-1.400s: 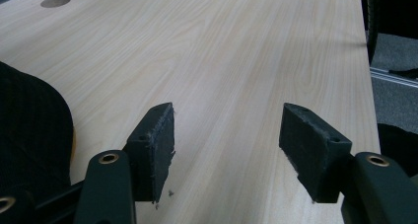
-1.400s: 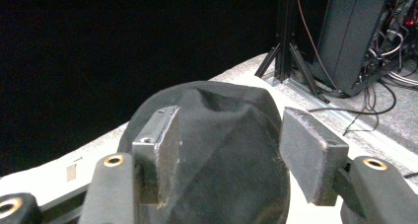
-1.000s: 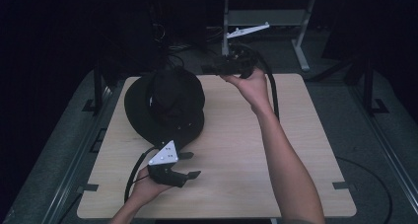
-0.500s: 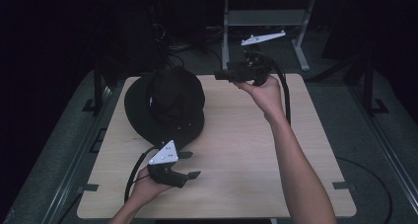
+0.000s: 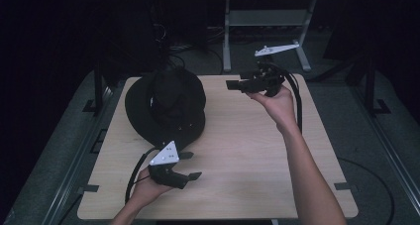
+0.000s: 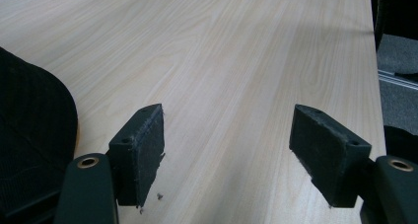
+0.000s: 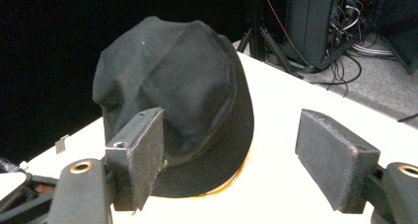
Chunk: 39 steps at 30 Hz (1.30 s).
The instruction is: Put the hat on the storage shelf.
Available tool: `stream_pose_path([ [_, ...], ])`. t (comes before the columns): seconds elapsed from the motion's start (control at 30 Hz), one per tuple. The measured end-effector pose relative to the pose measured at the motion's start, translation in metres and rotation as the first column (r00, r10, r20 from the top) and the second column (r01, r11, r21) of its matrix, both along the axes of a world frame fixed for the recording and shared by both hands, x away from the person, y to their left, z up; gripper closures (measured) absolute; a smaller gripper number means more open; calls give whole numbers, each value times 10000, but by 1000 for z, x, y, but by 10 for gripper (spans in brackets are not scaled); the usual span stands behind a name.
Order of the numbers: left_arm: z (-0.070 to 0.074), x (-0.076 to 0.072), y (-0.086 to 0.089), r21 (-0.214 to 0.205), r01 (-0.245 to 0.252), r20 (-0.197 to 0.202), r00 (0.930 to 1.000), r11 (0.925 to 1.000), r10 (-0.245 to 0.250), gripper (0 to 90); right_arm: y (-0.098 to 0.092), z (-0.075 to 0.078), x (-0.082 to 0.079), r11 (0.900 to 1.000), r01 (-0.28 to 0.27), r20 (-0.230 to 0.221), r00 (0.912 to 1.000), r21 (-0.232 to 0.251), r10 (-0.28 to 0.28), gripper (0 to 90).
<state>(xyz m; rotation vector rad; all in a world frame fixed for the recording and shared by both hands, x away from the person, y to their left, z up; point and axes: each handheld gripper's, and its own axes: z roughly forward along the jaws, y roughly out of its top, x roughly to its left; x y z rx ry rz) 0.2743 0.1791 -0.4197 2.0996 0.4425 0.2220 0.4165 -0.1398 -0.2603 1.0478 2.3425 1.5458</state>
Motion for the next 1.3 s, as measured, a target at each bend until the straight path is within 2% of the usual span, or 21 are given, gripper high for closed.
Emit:
stream_pose_path([
  [0.63,0,1,0,75,20,21,10000,10000,-21,281,-28,-20,-22,9993,367,-253,9990,88,-365,226],
  [0.8,0,1,1,89,15,19,10000,10000,-16,281,-34,-25,-28,9992,387,-184,9991,109,-385,212],
  [1.17,0,0,1,144,36,2,10000,9999,-36,277,-46,-32,-45,9985,546,-238,9982,67,-544,185],
  [1.3,-1,0,1,63,4,-50,10000,10000,-3,274,-54,-41,-54,9978,650,-302,9975,141,-645,185],
])
